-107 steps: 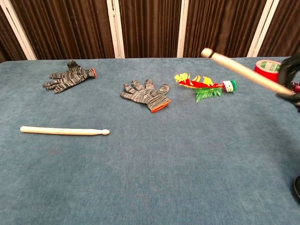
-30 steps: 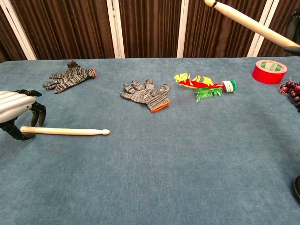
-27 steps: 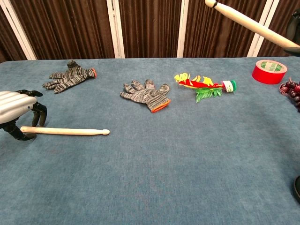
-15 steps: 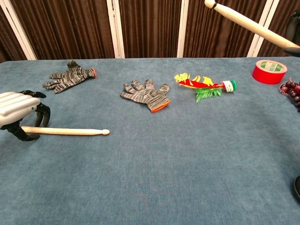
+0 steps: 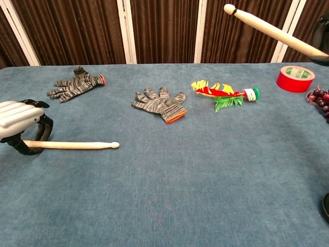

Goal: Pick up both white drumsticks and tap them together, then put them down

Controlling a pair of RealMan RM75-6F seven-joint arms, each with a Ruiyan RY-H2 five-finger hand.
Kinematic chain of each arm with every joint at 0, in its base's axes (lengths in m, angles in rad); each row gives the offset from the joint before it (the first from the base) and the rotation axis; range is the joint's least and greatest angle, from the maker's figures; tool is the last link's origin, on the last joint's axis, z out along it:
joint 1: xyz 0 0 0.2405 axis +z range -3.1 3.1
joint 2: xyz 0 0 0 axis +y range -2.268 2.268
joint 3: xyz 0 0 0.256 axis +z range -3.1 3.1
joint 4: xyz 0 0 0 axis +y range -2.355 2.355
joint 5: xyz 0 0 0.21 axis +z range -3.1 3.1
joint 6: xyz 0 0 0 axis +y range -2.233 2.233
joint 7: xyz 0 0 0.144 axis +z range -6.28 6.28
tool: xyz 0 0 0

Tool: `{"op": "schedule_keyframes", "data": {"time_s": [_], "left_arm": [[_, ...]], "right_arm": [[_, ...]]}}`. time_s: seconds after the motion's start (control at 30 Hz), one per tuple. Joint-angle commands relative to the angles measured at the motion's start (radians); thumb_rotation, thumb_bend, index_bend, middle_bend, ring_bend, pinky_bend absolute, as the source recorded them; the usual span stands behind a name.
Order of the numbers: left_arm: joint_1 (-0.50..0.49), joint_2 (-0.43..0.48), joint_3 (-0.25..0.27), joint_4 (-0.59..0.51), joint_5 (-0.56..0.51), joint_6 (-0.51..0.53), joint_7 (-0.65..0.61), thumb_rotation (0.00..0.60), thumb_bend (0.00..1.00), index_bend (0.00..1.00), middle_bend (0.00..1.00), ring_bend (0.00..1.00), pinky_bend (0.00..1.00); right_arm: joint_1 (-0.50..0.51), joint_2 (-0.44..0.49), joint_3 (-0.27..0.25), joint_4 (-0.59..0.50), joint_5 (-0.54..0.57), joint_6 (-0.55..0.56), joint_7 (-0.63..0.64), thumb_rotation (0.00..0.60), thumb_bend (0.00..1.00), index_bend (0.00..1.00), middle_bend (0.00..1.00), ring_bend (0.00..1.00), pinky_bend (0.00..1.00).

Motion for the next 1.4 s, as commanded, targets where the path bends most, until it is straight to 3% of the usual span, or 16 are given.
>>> {"op": "schedule_keyframes", "data": {"time_s": [0.03, 0.8, 1.4], "left_arm": [[0.000, -0.002, 0.001, 0.003, -0.006, -0.002, 0.005, 0.600, 0.42, 0.55, 0.53, 0.06, 0.00], [-0.002, -0.016, -0.003, 0.021, -0.019, 0.048, 0.067, 0.600, 0.46, 0.59, 0.58, 0.08, 0.00], [0.003, -0.013, -0.007, 0.065, 0.091, 0.100, -0.066, 0.600, 0.47, 0.61, 0.61, 0.12, 0.00]], "right_arm": [[0.000, 0.001, -0.001, -0.001, 0.001, 0.000, -0.002, 0.600, 0.38, 0.68, 0.62, 0.41, 0.01], [0.003, 0.002, 0.000, 0.002, 0.009, 0.000, -0.015, 0.600, 0.38, 0.69, 0.62, 0.41, 0.01], [0.003, -0.004, 0.001, 0.005, 0.016, 0.008, -0.030, 0.600, 0.38, 0.69, 0.62, 0.41, 0.01]]}}
